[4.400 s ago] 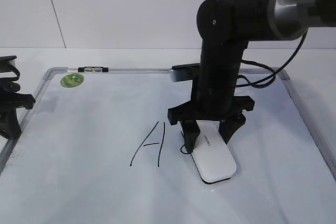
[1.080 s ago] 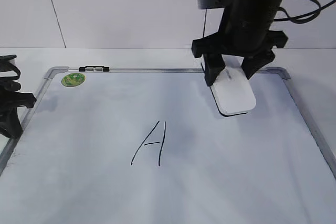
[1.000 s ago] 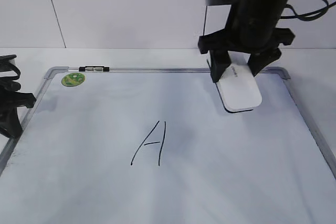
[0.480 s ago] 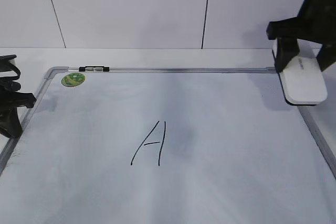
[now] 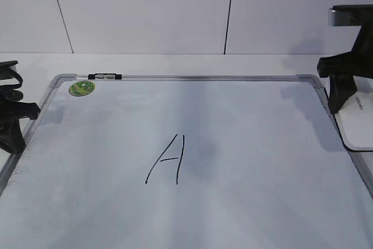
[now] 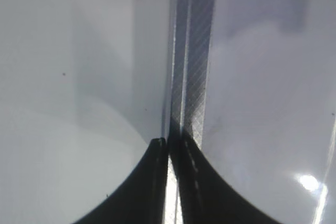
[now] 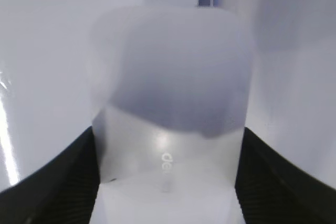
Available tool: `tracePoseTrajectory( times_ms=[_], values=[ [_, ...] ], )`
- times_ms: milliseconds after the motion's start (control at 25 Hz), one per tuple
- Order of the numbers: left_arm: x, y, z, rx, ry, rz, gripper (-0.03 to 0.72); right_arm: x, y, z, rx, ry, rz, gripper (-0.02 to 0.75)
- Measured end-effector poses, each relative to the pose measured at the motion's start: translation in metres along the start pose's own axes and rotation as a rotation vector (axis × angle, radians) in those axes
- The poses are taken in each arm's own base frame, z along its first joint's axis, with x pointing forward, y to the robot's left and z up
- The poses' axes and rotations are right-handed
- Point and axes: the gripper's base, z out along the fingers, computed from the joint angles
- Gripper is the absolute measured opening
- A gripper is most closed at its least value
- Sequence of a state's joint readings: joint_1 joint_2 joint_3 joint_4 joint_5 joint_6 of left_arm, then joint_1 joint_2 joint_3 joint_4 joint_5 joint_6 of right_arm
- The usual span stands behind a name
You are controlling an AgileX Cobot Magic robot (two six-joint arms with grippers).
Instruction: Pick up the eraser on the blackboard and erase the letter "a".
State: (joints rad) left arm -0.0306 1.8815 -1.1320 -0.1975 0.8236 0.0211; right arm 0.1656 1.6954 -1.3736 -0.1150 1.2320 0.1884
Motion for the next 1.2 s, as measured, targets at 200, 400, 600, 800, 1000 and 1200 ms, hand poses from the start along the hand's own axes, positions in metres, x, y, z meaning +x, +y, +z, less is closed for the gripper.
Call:
tracePoseTrajectory(
  times_ms=[200, 400, 600, 800, 1000, 1200],
  values=[
    [0.0, 0.0, 0.0, 0.002, -0.002, -0.001, 0.044, 0.004, -0.001, 0.006, 0.017, 0.022, -0.008, 0.538],
    [0.0, -0.001, 0.0, 0.006, -0.005, -0.006, 0.046, 0.0, 0.001, 0.021, 0.025, 0.062, -0.016, 0.538],
    [-0.001, -0.001, 0.0, 0.01, -0.007, -0.009, 0.046, -0.006, 0.005, 0.045, 0.032, 0.126, -0.025, 0.538],
    [-0.001, -0.001, 0.0, 0.01, -0.007, -0.009, 0.046, -0.008, 0.009, 0.064, 0.014, 0.18, -0.038, 0.538],
    [-0.001, -0.001, 0.0, 0.013, -0.007, -0.012, 0.046, -0.01, 0.011, 0.073, 0.012, 0.199, -0.044, 0.538],
    [-0.001, -0.001, 0.0, 0.015, -0.009, -0.014, 0.047, -0.01, 0.012, 0.081, 0.015, 0.22, -0.048, 0.538]
  ],
)
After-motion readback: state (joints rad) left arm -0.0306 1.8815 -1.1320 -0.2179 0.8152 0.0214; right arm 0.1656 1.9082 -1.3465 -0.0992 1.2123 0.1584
